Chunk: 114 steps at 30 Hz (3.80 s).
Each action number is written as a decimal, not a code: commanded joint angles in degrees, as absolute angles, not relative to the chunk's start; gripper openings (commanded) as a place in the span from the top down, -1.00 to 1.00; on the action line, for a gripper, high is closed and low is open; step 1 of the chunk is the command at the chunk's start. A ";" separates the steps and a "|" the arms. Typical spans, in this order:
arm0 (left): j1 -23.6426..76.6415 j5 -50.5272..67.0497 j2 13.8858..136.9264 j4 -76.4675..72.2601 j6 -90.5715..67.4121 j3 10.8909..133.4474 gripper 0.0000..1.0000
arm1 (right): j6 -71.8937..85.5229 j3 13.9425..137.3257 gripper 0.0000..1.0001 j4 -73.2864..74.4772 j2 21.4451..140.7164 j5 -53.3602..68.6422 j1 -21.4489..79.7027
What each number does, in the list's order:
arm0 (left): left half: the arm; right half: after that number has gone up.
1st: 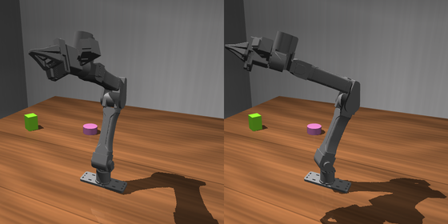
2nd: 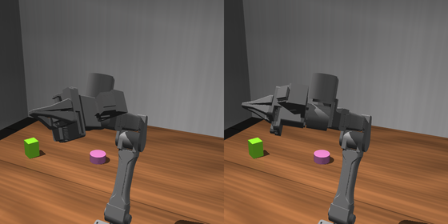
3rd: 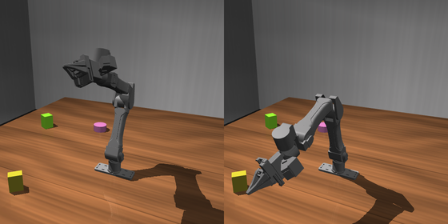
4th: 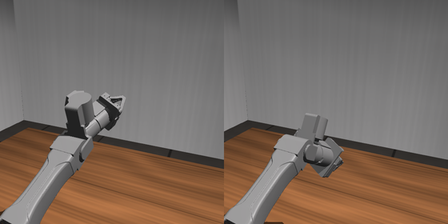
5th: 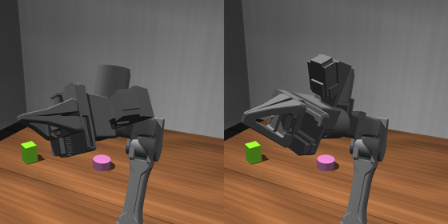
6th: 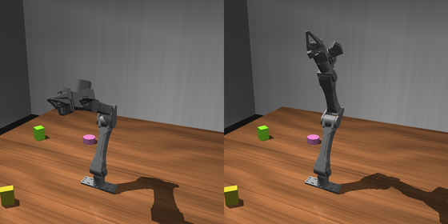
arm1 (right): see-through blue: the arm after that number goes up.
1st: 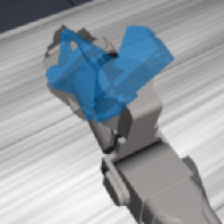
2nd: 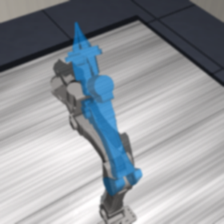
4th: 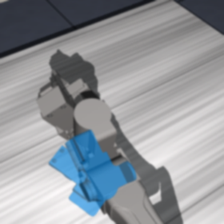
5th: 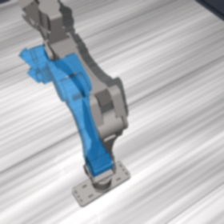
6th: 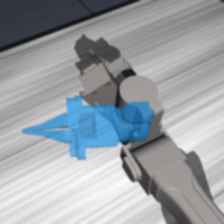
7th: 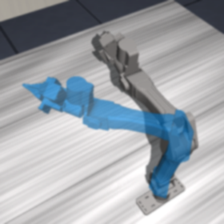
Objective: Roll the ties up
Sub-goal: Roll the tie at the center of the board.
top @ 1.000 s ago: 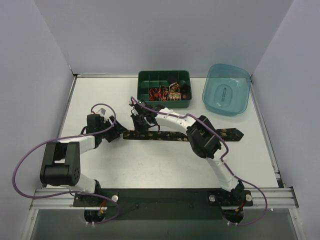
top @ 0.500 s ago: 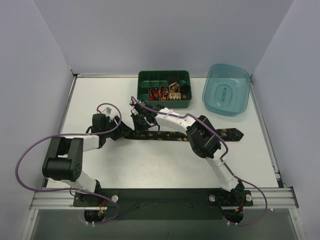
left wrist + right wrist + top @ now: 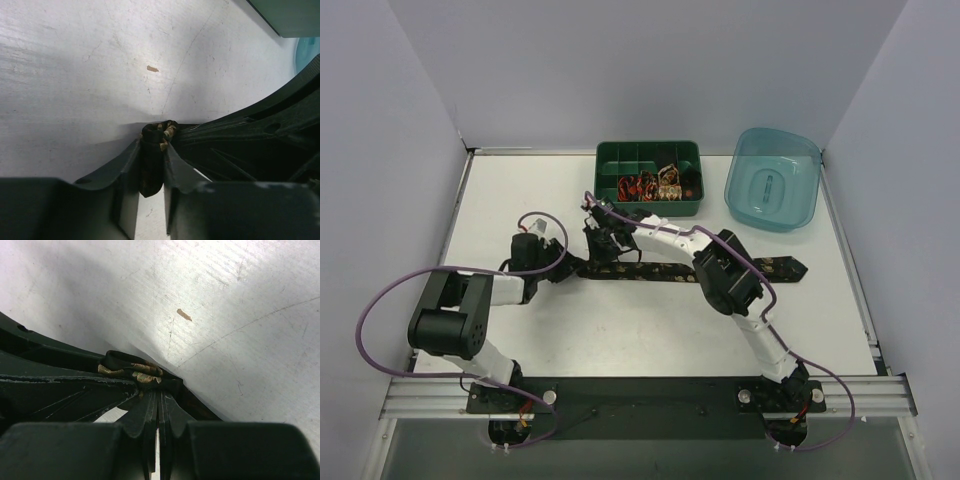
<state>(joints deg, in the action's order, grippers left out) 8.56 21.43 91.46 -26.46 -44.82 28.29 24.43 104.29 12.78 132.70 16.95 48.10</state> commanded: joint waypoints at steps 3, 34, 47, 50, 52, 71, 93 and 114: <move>9.84 19.78 86.85 -23.13 -43.25 29.88 0.81 | 24.96 103.18 1.00 13.62 132.45 16.79 47.90; 28.20 -21.86 88.59 24.34 -25.93 55.97 1.00 | 32.78 87.63 1.00 1.85 117.16 24.43 40.08; 42.87 -44.20 104.49 43.04 -29.78 71.27 1.00 | 34.19 77.44 1.00 0.53 109.51 26.54 34.19; 46.30 -49.65 109.06 48.31 -31.98 75.93 1.00 | 34.36 75.86 1.00 0.44 108.63 26.89 33.58; 47.80 -52.64 112.22 51.75 -33.13 79.35 1.00 | 34.54 75.15 1.00 0.44 108.37 27.24 33.23; 52.38 -43.08 112.85 40.61 -31.11 80.34 -0.15 | 35.16 70.49 1.00 -2.29 107.23 28.92 30.76; 52.12 -29.88 108.91 23.39 -32.25 70.93 -0.18 | 35.68 68.55 1.00 -3.60 106.00 30.67 29.27; 41.16 -21.39 79.11 16.09 -32.60 54.86 -0.52 | 32.96 75.49 1.00 -0.36 107.05 30.85 34.10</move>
